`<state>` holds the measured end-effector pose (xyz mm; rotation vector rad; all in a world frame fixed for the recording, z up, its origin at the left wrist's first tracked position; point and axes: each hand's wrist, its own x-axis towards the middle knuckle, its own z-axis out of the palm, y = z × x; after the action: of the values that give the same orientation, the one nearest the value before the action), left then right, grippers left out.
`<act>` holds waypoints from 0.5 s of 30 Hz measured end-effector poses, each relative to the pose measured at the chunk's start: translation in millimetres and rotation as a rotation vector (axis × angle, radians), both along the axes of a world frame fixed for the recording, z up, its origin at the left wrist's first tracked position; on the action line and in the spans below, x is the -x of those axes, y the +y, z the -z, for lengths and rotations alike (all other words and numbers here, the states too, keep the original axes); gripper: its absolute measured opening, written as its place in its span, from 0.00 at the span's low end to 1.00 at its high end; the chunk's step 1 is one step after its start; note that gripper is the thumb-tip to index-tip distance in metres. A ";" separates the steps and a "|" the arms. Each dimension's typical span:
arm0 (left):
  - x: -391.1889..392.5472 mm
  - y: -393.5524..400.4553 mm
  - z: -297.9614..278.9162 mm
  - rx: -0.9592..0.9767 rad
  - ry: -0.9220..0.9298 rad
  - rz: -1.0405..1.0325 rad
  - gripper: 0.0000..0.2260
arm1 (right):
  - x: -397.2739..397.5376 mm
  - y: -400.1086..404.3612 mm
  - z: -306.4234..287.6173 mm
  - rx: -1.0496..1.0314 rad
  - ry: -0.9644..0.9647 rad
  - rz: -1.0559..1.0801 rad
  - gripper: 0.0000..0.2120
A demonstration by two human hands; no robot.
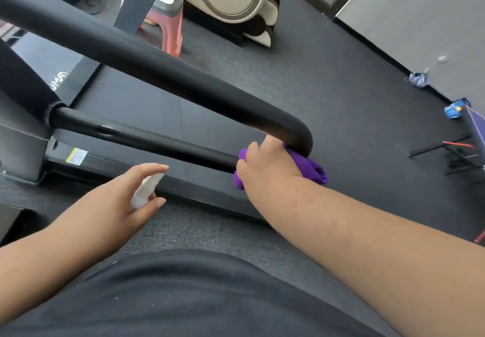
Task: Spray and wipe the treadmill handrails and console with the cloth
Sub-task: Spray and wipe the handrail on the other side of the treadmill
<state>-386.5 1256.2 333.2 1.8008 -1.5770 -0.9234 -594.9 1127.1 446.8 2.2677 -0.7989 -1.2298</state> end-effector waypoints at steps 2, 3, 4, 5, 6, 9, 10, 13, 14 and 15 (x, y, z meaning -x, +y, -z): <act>0.2 0.3 -4.0 -0.018 0.009 0.034 0.25 | 3.9 1.3 14.7 0.045 -0.172 0.092 0.18; -0.8 0.5 -5.8 -0.024 0.011 0.044 0.24 | 6.8 3.6 23.4 0.073 -0.250 0.117 0.21; -2.2 0.4 -7.3 -0.026 0.010 0.054 0.23 | 10.8 7.6 33.0 0.091 -0.316 0.142 0.25; -3.4 0.6 -8.7 -0.027 0.007 0.061 0.23 | 15.1 12.4 41.4 0.101 -0.370 0.165 0.28; -4.7 1.2 -10.0 -0.025 0.004 0.064 0.23 | 18.5 16.1 46.7 0.103 -0.416 0.181 0.29; -8.2 3.9 -9.9 -0.017 -0.008 0.064 0.23 | 19.7 13.7 45.9 0.071 -0.558 0.201 0.34; -8.9 4.8 -9.5 -0.020 -0.012 0.064 0.23 | 18.6 10.9 43.3 0.066 -0.598 0.187 0.35; -9.4 7.8 -9.3 -0.027 -0.015 0.071 0.23 | 16.9 3.1 35.2 0.143 -0.644 0.115 0.34; -8.7 8.1 -9.9 -0.029 -0.012 0.080 0.23 | 17.4 1.5 34.0 0.166 -0.645 0.118 0.33; -7.7 8.1 -10.9 -0.030 -0.011 0.091 0.23 | 18.0 0.1 34.8 0.175 -0.625 0.127 0.33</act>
<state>-378.7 1264.3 344.1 1.7696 -1.6722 -0.9853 -612.9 1127.2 412.1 2.4967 -1.2267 -0.4504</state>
